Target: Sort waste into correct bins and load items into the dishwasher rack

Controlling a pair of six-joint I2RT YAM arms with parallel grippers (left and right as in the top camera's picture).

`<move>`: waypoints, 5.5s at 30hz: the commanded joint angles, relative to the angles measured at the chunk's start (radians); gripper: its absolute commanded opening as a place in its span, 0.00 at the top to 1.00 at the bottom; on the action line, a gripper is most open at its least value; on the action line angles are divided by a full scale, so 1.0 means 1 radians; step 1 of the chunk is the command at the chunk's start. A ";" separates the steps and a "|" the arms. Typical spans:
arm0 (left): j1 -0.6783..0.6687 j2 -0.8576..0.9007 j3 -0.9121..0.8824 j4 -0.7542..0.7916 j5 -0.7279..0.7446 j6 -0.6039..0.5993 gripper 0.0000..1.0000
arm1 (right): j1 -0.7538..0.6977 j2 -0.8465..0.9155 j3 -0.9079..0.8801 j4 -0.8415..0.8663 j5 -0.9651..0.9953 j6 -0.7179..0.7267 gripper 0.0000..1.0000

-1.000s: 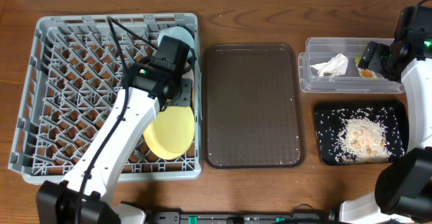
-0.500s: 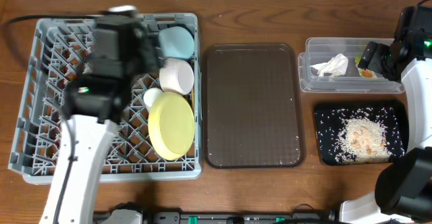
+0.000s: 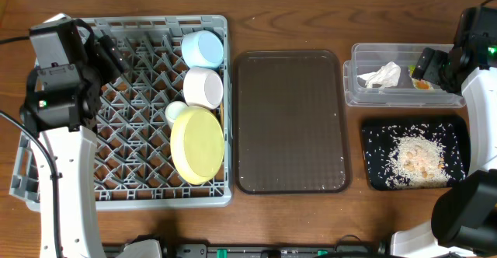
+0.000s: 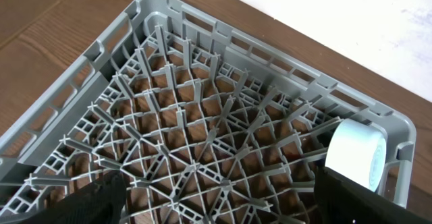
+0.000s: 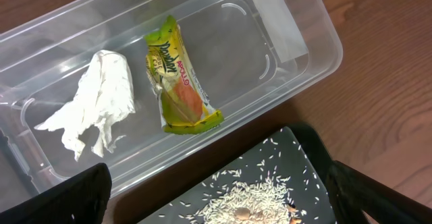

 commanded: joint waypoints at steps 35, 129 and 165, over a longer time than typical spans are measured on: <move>0.003 0.006 0.010 -0.002 -0.012 -0.005 0.03 | 0.179 -0.735 -0.082 0.092 -0.055 -0.014 0.01; 0.004 0.006 0.010 -0.002 -0.012 -0.005 0.02 | 0.240 -1.707 -1.512 0.861 -0.198 -0.205 0.01; -0.132 -0.797 -0.154 -0.221 -0.083 0.066 0.02 | 0.240 -1.707 -1.512 0.861 -0.198 -0.205 0.01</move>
